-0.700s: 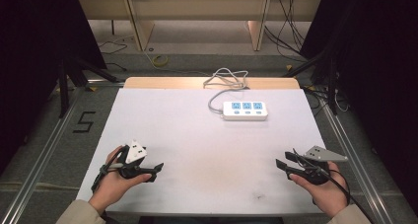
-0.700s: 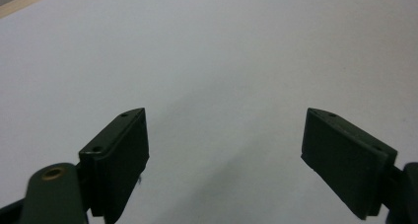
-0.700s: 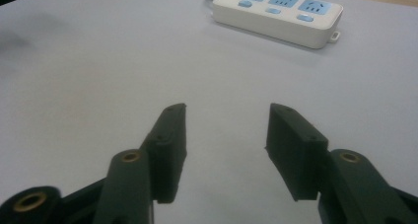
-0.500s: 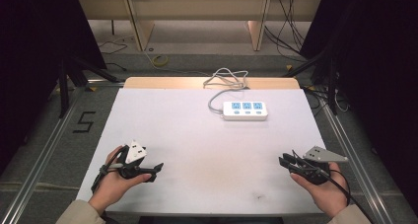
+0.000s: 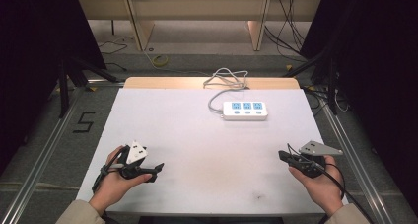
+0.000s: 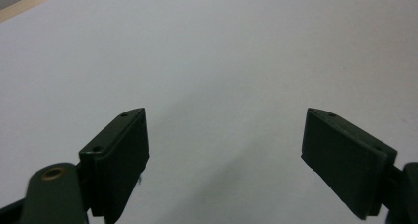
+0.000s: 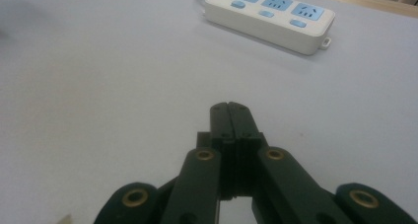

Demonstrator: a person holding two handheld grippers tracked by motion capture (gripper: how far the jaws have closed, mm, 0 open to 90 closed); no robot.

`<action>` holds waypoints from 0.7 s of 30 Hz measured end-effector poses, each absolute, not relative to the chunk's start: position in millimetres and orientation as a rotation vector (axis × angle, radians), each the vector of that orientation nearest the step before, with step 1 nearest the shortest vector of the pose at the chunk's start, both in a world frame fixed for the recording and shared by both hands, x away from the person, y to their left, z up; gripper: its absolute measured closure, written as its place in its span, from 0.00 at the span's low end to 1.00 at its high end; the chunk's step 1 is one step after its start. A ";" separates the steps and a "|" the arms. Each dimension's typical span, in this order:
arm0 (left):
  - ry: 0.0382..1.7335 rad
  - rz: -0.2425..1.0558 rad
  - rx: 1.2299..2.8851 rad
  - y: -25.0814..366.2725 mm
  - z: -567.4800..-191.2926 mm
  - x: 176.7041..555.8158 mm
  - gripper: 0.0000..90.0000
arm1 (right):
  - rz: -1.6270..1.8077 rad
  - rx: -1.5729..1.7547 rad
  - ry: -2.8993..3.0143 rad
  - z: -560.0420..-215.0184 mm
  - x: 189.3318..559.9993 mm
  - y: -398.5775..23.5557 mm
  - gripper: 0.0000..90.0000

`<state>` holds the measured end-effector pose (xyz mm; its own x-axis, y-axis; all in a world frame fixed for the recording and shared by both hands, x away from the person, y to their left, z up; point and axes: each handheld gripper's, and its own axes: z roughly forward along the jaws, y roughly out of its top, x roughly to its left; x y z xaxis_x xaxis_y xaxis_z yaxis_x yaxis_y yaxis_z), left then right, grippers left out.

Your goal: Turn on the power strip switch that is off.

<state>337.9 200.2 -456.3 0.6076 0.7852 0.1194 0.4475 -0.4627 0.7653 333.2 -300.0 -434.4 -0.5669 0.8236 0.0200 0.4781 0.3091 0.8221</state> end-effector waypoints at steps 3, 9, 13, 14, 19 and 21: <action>0.971 0.609 2.121 200.3 -456.4 338.1 0.20 | 1.151 1.157 2.181 -433.3 338.1 -297.5 1.00; 0.980 0.603 2.121 199.8 -457.4 338.3 0.20 | 1.154 1.161 2.170 -430.8 346.9 -292.3 1.00; 0.977 0.602 2.124 199.4 -457.2 338.0 0.20 | 1.156 1.157 2.163 -427.7 354.4 -287.7 1.00; 0.977 0.602 2.124 199.4 -457.2 337.9 0.20 | 1.155 1.154 2.163 -426.6 356.6 -286.5 1.00; 0.979 0.601 2.124 199.7 -457.6 338.2 0.20 | 1.159 1.150 2.156 -421.8 366.3 -280.9 1.00; 0.977 0.602 2.125 199.7 -457.5 338.1 0.20 | 1.159 1.153 2.153 -420.5 370.1 -279.3 1.00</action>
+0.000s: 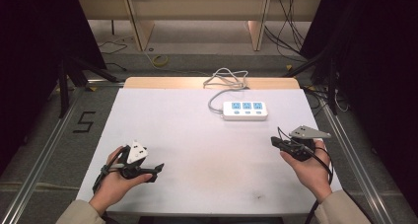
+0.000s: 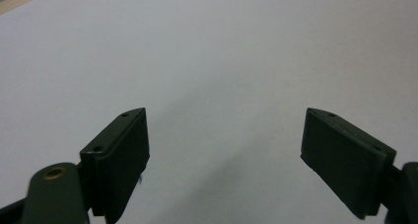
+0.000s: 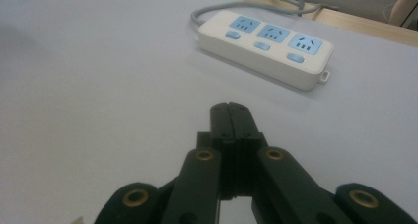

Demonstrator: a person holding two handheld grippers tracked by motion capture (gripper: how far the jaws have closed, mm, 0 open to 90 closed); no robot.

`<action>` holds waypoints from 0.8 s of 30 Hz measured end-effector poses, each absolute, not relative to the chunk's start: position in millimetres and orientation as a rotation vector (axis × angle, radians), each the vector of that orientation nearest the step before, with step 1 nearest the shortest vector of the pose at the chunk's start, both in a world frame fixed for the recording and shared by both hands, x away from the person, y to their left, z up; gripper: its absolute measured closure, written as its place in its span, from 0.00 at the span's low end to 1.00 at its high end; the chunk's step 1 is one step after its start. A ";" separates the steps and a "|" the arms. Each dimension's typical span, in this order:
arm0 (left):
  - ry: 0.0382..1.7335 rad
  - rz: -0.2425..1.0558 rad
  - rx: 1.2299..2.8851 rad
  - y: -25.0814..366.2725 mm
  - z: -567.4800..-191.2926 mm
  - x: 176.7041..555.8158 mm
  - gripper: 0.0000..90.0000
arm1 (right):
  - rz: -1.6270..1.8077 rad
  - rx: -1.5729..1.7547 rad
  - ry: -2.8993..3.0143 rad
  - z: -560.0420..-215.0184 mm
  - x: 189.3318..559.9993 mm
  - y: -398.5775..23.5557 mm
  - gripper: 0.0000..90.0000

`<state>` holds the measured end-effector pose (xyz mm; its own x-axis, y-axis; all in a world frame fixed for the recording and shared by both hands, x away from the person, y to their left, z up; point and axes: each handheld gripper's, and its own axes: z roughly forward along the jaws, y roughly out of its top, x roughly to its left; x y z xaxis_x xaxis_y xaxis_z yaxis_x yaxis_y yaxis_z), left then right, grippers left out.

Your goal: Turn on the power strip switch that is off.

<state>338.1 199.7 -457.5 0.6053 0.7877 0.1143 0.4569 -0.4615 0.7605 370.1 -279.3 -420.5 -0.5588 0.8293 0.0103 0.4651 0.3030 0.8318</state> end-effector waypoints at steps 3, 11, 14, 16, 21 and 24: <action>0.971 0.601 2.134 199.7 -457.6 338.1 0.20 | 1.159 1.160 2.153 -418.5 375.7 -277.2 1.00; 0.971 0.598 2.133 199.1 -457.6 337.6 0.20 | 1.147 1.156 2.158 -412.2 392.7 -270.9 1.00; 0.970 0.597 2.131 199.0 -457.8 337.6 0.20 | 1.140 1.161 2.161 -410.8 400.6 -268.2 1.00; 0.973 0.595 2.132 199.1 -457.8 337.8 0.20 | 1.130 1.161 2.166 -409.5 405.7 -266.5 1.00; 0.974 0.595 2.131 199.2 -457.9 338.0 0.20 | 1.112 1.168 2.175 -408.1 418.0 -262.6 1.00; 0.972 0.592 2.130 198.9 -457.9 337.8 0.20 | 1.101 1.172 2.183 -407.9 425.3 -260.2 1.00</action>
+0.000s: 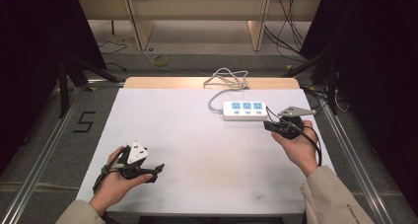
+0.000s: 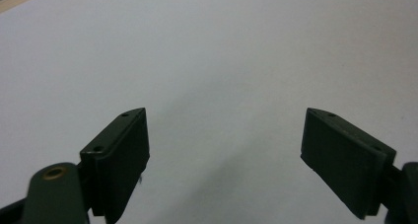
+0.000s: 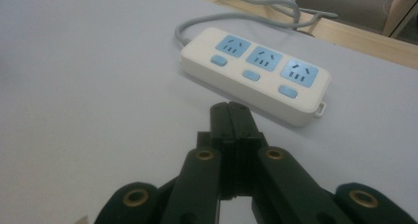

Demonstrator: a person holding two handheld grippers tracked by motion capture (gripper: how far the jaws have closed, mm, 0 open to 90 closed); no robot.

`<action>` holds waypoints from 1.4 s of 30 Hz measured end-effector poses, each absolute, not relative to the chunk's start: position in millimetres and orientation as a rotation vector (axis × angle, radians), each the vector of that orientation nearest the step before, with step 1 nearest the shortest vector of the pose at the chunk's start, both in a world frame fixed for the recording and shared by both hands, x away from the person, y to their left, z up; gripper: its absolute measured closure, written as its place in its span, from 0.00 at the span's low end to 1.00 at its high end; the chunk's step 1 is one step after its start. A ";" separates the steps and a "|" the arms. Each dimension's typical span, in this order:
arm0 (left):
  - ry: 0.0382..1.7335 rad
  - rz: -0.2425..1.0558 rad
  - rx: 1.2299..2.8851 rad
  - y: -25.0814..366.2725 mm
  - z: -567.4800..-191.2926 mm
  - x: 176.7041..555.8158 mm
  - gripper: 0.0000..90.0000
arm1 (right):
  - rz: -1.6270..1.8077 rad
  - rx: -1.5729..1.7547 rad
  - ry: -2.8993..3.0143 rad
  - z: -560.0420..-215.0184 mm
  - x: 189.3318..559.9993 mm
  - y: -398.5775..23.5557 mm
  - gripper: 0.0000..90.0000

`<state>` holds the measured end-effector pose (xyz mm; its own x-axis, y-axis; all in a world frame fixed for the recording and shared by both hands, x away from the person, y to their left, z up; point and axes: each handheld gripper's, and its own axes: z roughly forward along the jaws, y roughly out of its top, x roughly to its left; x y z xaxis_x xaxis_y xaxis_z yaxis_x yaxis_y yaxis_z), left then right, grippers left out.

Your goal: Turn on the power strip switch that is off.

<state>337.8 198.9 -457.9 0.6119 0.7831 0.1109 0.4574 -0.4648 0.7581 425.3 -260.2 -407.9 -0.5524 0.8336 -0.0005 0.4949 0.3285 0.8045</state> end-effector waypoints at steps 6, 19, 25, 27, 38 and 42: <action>0.967 0.591 2.134 198.6 -458.0 337.8 0.20 | 1.081 1.175 2.198 -408.4 438.3 -254.1 1.00; 0.968 0.586 2.121 197.4 -458.0 337.6 0.20 | 1.055 1.194 2.211 -410.0 461.7 -242.4 1.00; 0.965 0.585 2.124 197.0 -458.1 337.7 0.20 | 1.044 1.200 2.219 -410.7 470.0 -237.4 1.00; 0.964 0.585 2.125 196.9 -458.1 337.7 0.20 | 1.042 1.204 2.219 -411.4 472.3 -236.0 1.00; 0.957 0.584 2.134 196.5 -458.0 338.0 0.20 | 1.026 1.217 2.230 -411.8 485.3 -230.6 1.00; 0.959 0.582 2.133 196.0 -458.1 337.6 0.21 | 1.017 1.222 2.242 -414.8 489.0 -228.2 1.00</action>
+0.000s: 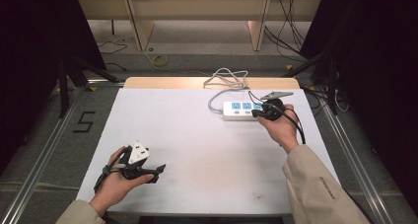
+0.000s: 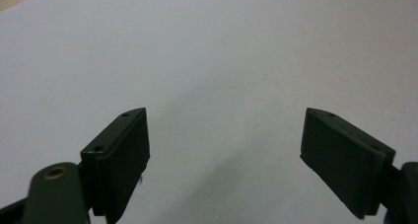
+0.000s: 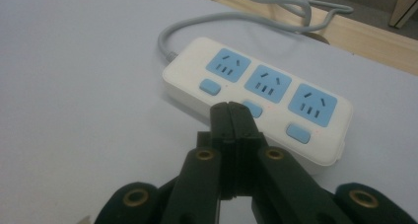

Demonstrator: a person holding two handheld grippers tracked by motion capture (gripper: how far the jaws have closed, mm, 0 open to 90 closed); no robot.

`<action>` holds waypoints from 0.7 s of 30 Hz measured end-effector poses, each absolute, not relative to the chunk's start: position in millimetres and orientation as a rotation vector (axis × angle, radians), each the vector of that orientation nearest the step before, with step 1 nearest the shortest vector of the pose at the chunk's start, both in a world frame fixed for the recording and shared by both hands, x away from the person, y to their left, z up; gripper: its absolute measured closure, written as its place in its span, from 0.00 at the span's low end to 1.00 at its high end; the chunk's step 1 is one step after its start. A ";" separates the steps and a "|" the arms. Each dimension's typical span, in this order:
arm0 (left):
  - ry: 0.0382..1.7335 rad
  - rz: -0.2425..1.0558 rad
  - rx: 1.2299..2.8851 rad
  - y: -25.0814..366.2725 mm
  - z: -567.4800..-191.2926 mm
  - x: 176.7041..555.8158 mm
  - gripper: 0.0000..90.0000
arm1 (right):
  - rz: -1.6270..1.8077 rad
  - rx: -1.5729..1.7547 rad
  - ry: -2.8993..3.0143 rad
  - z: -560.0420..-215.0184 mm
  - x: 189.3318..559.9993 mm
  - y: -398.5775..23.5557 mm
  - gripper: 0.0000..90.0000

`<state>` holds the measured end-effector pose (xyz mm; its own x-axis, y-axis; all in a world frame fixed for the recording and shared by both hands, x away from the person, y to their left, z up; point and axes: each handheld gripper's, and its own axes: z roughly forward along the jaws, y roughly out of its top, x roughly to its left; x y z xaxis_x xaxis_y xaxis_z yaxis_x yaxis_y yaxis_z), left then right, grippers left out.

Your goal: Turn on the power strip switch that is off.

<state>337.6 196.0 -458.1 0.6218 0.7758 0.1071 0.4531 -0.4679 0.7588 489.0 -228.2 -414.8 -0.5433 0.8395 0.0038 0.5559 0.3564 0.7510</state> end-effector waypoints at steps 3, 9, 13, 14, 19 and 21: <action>0.957 0.582 2.134 195.9 -458.4 337.7 0.21 | 1.009 1.225 2.250 -416.6 491.3 -226.3 1.00; 0.955 0.581 2.141 195.4 -458.5 337.5 0.21 | 0.997 1.230 2.261 -419.8 495.6 -222.4 1.00; 0.955 0.582 2.141 195.7 -458.6 337.6 0.21 | 0.991 1.234 2.269 -422.1 498.3 -220.7 1.00; 0.955 0.582 2.140 195.7 -458.5 337.6 0.21 | 0.988 1.231 2.271 -422.6 499.0 -220.3 1.00; 0.953 0.582 2.141 195.6 -458.6 337.6 0.21 | 0.980 1.234 2.276 -423.0 502.7 -218.1 1.00; 0.954 0.582 2.141 195.7 -458.5 337.5 0.21 | 0.975 1.236 2.278 -423.4 504.4 -217.5 1.00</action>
